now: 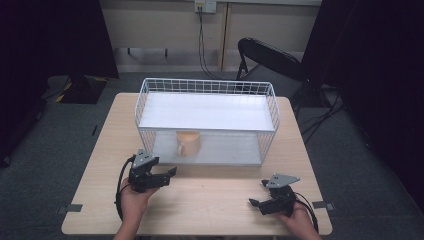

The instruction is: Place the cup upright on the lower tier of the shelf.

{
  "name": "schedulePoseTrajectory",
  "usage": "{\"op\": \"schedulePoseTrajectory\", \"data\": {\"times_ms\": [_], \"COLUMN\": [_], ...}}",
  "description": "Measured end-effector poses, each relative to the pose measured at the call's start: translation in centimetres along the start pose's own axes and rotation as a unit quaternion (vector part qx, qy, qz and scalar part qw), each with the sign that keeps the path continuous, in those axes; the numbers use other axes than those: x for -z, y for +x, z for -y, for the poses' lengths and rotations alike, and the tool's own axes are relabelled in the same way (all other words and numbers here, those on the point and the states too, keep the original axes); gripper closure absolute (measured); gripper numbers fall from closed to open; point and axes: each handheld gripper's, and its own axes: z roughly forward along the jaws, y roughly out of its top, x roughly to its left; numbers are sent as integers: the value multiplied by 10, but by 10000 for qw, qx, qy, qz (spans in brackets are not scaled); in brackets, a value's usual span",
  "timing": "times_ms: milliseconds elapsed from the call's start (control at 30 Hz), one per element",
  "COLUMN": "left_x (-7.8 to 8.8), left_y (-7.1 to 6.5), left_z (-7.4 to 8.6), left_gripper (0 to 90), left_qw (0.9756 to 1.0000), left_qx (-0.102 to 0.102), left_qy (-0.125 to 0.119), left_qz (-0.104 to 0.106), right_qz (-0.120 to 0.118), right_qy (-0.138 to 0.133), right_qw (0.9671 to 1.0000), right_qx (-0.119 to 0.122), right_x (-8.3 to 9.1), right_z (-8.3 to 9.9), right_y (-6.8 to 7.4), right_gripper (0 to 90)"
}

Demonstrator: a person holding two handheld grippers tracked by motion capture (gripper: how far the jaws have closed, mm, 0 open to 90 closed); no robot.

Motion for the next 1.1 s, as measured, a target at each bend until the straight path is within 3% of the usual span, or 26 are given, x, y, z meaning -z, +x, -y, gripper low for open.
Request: {"op": "schedulePoseTrajectory", "data": {"times_ms": [533, 1000, 1100], "left_x": [22, 44, 47], "left_y": [14, 30, 33], "left_z": [9, 24, 27], "left_gripper": [213, 215, 215], "left_qw": [9999, 9997, 9998], "left_qx": [-35, -59, -7], "left_qy": [99, 219, 211], "left_qz": [69, -85, -32], "right_qz": [-1, -3, -3], "right_qy": [1, -2, -2], "right_qw": [10000, 10000, 10000], "right_qx": [1, 0, -1], "right_x": [0, 0, 0], "right_z": [0, 0, 0], "right_y": [0, 0, 0], "right_gripper": [142, 142, 142]}}
